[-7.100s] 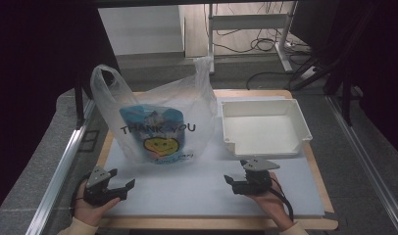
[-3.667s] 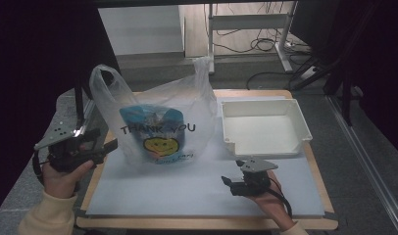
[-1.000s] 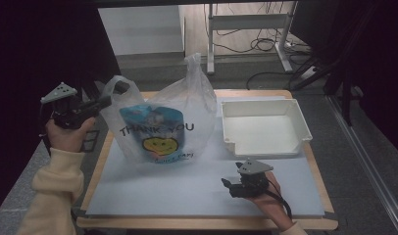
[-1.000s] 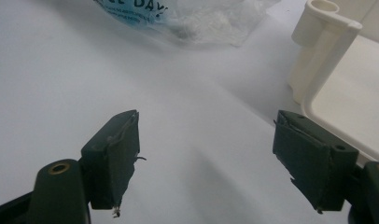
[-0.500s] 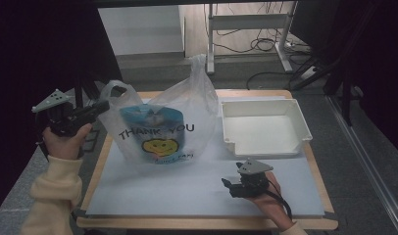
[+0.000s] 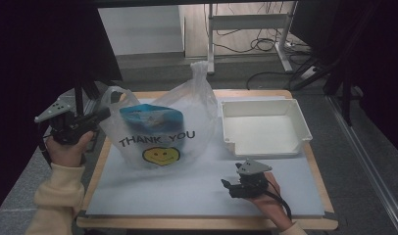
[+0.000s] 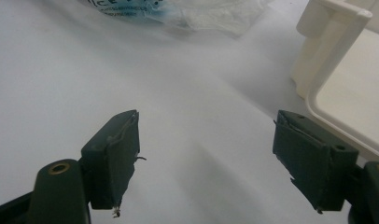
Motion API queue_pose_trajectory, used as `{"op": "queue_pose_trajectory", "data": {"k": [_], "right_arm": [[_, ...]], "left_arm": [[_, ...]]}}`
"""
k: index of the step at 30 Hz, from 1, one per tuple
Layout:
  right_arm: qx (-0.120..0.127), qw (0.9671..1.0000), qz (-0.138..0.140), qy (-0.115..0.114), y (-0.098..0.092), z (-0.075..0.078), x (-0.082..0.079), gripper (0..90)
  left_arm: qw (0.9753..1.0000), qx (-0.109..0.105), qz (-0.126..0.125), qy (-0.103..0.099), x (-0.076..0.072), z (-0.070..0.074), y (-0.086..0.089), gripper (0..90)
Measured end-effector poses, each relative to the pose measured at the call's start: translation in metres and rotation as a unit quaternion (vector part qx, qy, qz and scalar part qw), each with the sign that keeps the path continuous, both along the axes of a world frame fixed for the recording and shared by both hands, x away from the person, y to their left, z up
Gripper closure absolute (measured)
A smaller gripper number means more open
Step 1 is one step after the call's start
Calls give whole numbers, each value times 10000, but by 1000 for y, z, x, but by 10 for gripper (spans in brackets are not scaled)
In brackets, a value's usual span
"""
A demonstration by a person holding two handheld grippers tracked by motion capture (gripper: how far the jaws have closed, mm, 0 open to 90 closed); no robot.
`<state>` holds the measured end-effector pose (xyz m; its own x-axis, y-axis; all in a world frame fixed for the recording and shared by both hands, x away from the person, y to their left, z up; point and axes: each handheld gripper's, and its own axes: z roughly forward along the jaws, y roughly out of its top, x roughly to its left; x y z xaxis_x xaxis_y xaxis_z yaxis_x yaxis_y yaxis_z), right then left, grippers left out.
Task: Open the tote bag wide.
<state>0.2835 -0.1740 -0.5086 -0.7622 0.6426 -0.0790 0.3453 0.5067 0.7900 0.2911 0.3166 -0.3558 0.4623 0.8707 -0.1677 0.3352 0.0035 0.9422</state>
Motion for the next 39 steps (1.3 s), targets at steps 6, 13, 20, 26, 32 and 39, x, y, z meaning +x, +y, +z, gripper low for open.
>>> {"op": "queue_pose_trajectory", "data": {"k": [6, 13, 20, 26, 32, 39], "right_arm": [[-8, 10000, 6, 11, 1, -1, 0, 230], [-14, 10000, -10, 9, 0, -1, 0, 230], [-39, 10000, 6, -3, 1, -3, 0, 230], [-55, 10000, 16, -2, 2, -3, -1, 234], [-53, 10000, -7, -16, -1, -2, -3, 236], [-76, 10000, -11, -43, -2, -2, -4, 236]], "left_arm": [[9999, -68, 39, 67, 3, -12, 0, 867], [9998, -165, 56, 97, 4, -21, 1, 865], [9996, -222, 36, 173, 6, -33, -1, 864], [9996, -165, 30, 247, 8, -43, -5, 866], [9995, -156, 100, 245, 7, -46, -3, 869], [9993, -108, 152, 320, 8, -52, -2, 868]]}}
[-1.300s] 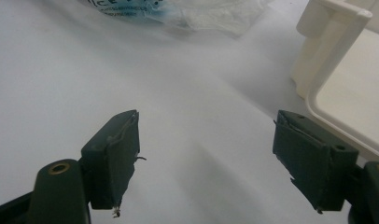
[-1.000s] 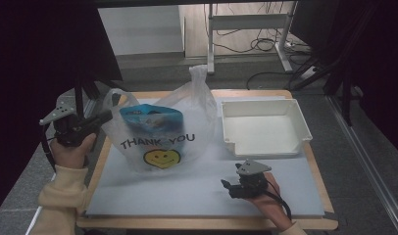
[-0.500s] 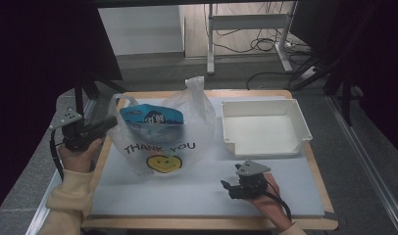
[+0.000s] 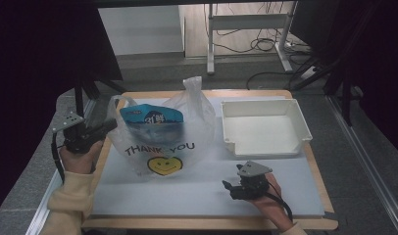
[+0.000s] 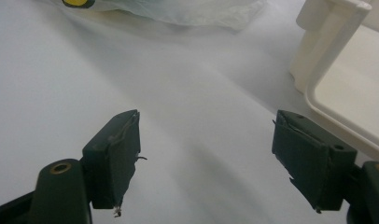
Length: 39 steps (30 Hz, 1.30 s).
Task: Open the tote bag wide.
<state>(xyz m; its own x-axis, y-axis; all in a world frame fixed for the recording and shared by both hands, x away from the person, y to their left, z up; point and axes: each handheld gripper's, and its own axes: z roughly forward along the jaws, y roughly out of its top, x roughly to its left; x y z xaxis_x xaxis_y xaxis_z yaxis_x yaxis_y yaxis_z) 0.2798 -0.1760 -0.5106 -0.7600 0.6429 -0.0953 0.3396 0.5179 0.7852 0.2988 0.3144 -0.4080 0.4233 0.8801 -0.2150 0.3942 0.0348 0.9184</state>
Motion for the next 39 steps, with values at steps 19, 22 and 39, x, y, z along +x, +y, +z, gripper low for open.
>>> {"op": "queue_pose_trajectory", "data": {"k": [19, 22, 39], "right_arm": [[19, 9997, 66, -246, 0, 8, -6, 273], [232, 9992, 65, -324, -2, 17, -9, 286], [955, 9901, 199, -1005, 42, 123, 19, 270]], "left_arm": [[9993, 154, -125, 316, 4, -24, -12, 865], [9994, 146, -120, 301, 3, -23, -11, 865], [9998, 21, -112, 189, 0, -19, -1, 869]]}}
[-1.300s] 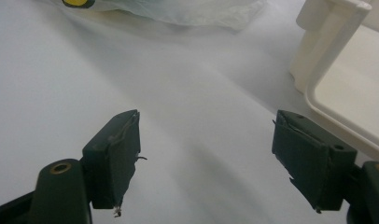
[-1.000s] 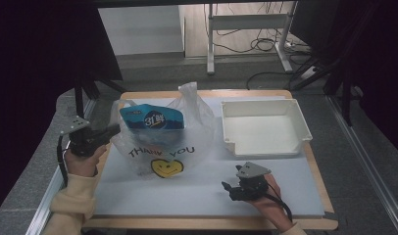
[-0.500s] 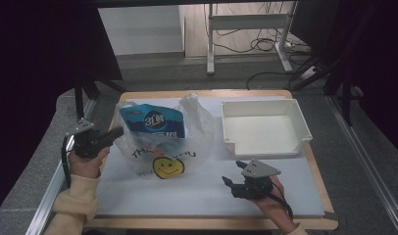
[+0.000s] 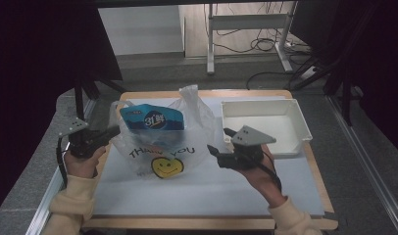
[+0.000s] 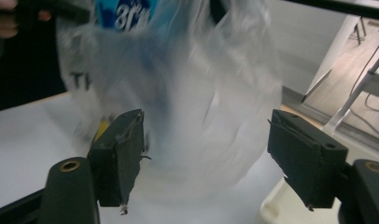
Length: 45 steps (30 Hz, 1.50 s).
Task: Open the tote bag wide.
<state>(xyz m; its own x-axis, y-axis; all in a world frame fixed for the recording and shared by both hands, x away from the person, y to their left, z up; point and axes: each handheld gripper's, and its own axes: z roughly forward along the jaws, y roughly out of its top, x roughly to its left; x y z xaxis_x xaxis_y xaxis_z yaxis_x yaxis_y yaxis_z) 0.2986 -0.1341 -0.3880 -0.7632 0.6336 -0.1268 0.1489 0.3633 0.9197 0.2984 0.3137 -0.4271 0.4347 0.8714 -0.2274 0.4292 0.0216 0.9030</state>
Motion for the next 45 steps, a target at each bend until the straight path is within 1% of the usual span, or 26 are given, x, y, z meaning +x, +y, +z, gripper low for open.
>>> {"op": "queue_pose_trajectory", "data": {"k": [1, 2, 3, 5, 7, 8, 9, 12, 14, 16, 19, 21, 22, 23, 24, 25, 27, 28, 29, 31, 32, 35, 37, 38, 42, 45], "right_arm": [[-15, 10000, -17, -21, 4, 5, 6, 267], [-15, 10000, -17, -21, 4, 5, 6, 267], [0, 10000, -37, -61, 7, 10, 12, 267], [67, 10000, -14, -21, 18, 18, 30, 267], [117, 9999, 38, 14, 25, 21, 41, 267], [117, 9999, 38, 14, 25, 21, 41, 267], [172, 9998, 80, 76, 28, 22, 46, 267], [285, 9995, 130, 99, 37, 27, 63, 268], [277, 9994, 157, 123, 39, 28, 64, 269], [387, 9985, 276, 256, 43, 30, 66, 274], [475, 9977, 412, 249, 47, 36, 62, 287], [380, 9981, 463, 153, 50, 39, 58, 308], [297, 9983, 474, 132, 52, 40, 56, 387], [297, 9983, 474, 132, 52, 40, 56, 387], [138, 9990, 429, 44, 53, 39, 55, 527], [138, 9990, 429, 44, 53, 39, 55, 527], [111, 9988, 473, 35, 52, 37, 54, 659], [40, 9990, 452, 16, 51, 35, 54, 757], [40, 9990, 452, 16, 51, 35, 54, 757], [-14, 9992, 403, 53, 49, 31, 53, 824], [-96, 9996, 266, 59, 48, 26, 54, 857], [-84, 9997, 202, 81, 48, 20, 55, 868], [-36, 9998, 132, 115, 47, 11, 56, 878], [-21, 9999, 85, 107, 47, 3, 56, 884], [13, 9999, 68, 117, 45, -7, 57, 886], [120, 9996, 77, 235, 42, -17, 59, 886]], "left_arm": [[10000, -2, 3, -1, 0, 0, 0, 869], [10000, -12, 5, 2, 0, 0, 0, 869], [10000, -10, 6, -1, 0, 0, 1, 869], [10000, -8, 9, 2, 0, 0, 1, 869], [10000, -1, 11, 4, 0, 0, 1, 869], [10000, 5, 10, 6, 0, 0, 1, 869], [10000, 12, 7, 9, 0, -1, 1, 869], [10000, 5, 16, 29, -1, -2, 0, 869], [10000, 2, 18, 29, -1, -2, 1, 869], [10000, 13, 18, 11, -1, -2, 1, 870], [10000, 18, 21, -8, -2, -1, 1, 871], [10000, 7, 23, -18, -2, 0, 1, 872], [10000, 3, 23, -24, -3, 1, 1, 872], [10000, 4, 21, -26, -3, 1, 1, 872], [10000, 3, 21, -24, -3, 1, 1, 872], [10000, 2, 27, -31, -4, 1, 2, 872], [10000, -41, 42, -18, -5, 1, 2, 871], [10000, -35, 35, -13, -5, 0, 3, 870], [10000, -43, 21, -4, -6, 0, 4, 870], [10000, -79, 18, 20, -6, -1, 3, 869], [10000, -61, 4, 36, -6, -2, 3, 869], [10000, -3, 12, 69, -6, -5, 2, 869], [9999, 11, 21, 114, -6, -7, 2, 870], [9999, 21, 22, 136, -6, -9, 2, 870], [9998, 52, 35, 208, -6, -14, 0, 870], [9996, 83, 52, 256, -6, -17, 0, 870]]}}
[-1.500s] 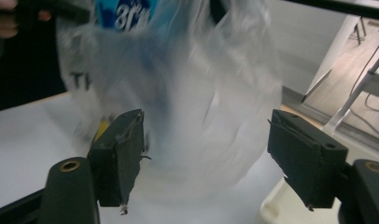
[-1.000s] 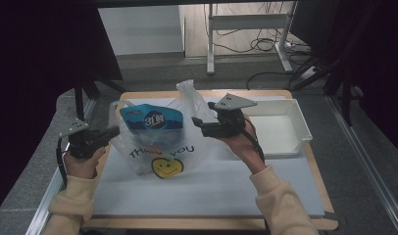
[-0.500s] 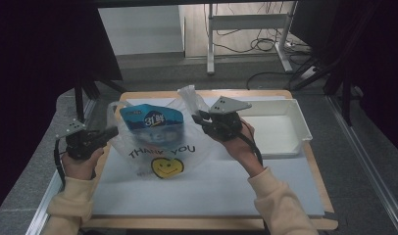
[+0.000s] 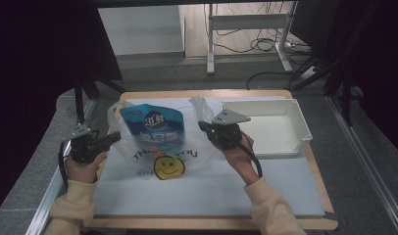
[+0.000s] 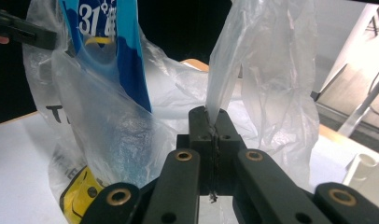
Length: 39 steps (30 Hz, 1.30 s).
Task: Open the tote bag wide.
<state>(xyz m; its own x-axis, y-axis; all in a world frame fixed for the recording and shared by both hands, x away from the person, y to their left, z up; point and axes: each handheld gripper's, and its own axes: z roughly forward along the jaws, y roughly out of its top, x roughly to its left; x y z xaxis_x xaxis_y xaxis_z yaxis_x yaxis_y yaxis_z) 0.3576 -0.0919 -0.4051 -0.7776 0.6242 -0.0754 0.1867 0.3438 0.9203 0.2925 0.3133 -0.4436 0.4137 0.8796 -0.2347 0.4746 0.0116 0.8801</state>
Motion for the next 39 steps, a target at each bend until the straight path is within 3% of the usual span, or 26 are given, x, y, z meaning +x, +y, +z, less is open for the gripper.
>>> {"op": "queue_pose_trajectory", "data": {"k": [5, 14, 22, 39], "right_arm": [[157, 9998, 76, 75, -4, -9, 0, 887], [75, 9998, 146, 134, -3, -19, -3, 887], [31, 9997, 144, 173, -3, -23, -4, 887], [-129, 9993, 65, 336, -5, -39, -5, 888]], "left_arm": [[10000, 22, 43, 27, -2, -3, -1, 871], [10000, 75, 59, 6, -5, -6, -4, 878], [10000, -10, 43, -62, -7, -4, -1, 892], [9998, 118, -29, 158, -9, -21, -6, 898]]}}
